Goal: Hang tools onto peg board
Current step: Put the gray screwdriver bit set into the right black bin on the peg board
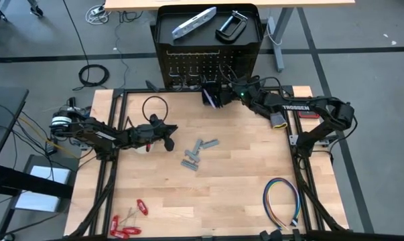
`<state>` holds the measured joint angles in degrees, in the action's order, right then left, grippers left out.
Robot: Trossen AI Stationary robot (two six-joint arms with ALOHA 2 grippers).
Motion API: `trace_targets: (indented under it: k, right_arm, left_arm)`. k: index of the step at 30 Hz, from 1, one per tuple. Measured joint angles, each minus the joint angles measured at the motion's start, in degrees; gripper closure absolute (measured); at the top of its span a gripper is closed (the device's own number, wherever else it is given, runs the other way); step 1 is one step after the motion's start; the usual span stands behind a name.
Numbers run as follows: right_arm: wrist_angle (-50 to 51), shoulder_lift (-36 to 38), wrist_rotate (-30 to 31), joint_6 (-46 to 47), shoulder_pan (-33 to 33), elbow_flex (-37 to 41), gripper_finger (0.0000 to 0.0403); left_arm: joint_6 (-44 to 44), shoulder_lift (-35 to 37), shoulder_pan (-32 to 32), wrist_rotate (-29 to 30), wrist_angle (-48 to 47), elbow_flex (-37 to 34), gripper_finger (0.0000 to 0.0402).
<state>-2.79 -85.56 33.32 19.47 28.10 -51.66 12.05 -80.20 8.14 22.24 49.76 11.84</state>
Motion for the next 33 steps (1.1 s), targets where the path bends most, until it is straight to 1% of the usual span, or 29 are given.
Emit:
trace_targets:
  k: [3, 7, 12, 14, 16, 19, 22, 24, 25, 29, 33]
  right_arm:
    - [0.0, 0.0, 0.0, -0.2, -0.6, 0.0, 0.016]
    - [1.7, 1.4, 0.0, -1.7, -2.4, 0.0, 0.0165]
    - [8.4, 6.2, 0.0, -1.3, -5.3, 0.0, 0.0178]
    - [12.8, 8.5, 0.0, 0.9, -6.3, -0.1, 0.0183]
    - [18.0, 10.5, -0.1, 5.2, -6.8, -0.1, 0.0187]
    - [25.3, 12.4, -0.4, 9.9, -6.9, -0.1, 0.0192]
    - [29.6, 11.7, -3.6, 12.2, -6.2, -0.1, 0.0195]
    - [30.1, 9.9, -6.1, 12.1, -5.6, -0.1, 0.0198]
    - [29.9, 8.8, -6.5, 11.6, -5.4, -0.1, 0.0199]
    - [25.4, 5.1, -5.9, 8.4, -4.5, -0.1, 0.0201]
    - [18.8, 5.1, -5.6, 6.0, -3.3, -0.1, 0.0202]
  left_arm:
    - [0.0, 0.0, 0.0, 0.0, 0.0, 0.0, 0.0367]
    - [0.0, 0.0, 0.0, 0.0, 0.0, 0.0, 0.0367]
    - [0.0, 0.0, 0.0, 0.0, 0.0, 0.0, 0.0367]
    - [0.0, 0.0, 0.0, 0.0, 0.0, 0.0, 0.0367]
    - [0.0, 0.0, 0.0, 0.0, 0.0, 0.0, 0.0367]
    - [0.0, 0.0, 0.0, 0.0, 0.0, 0.0, 0.0367]
    - [0.0, 0.0, 0.0, 0.0, 0.0, 0.0, 0.0367]
    - [0.0, 0.0, 0.0, 0.0, 0.0, 0.0, 0.0367]
    - [0.0, 0.0, 0.0, 0.0, 0.0, 0.0, 0.0367]
    - [0.1, 0.0, 0.0, 0.0, 0.0, 0.0, 0.0367]
    - [0.0, 0.0, 0.0, 0.0, 0.0, 0.0, 0.0367]
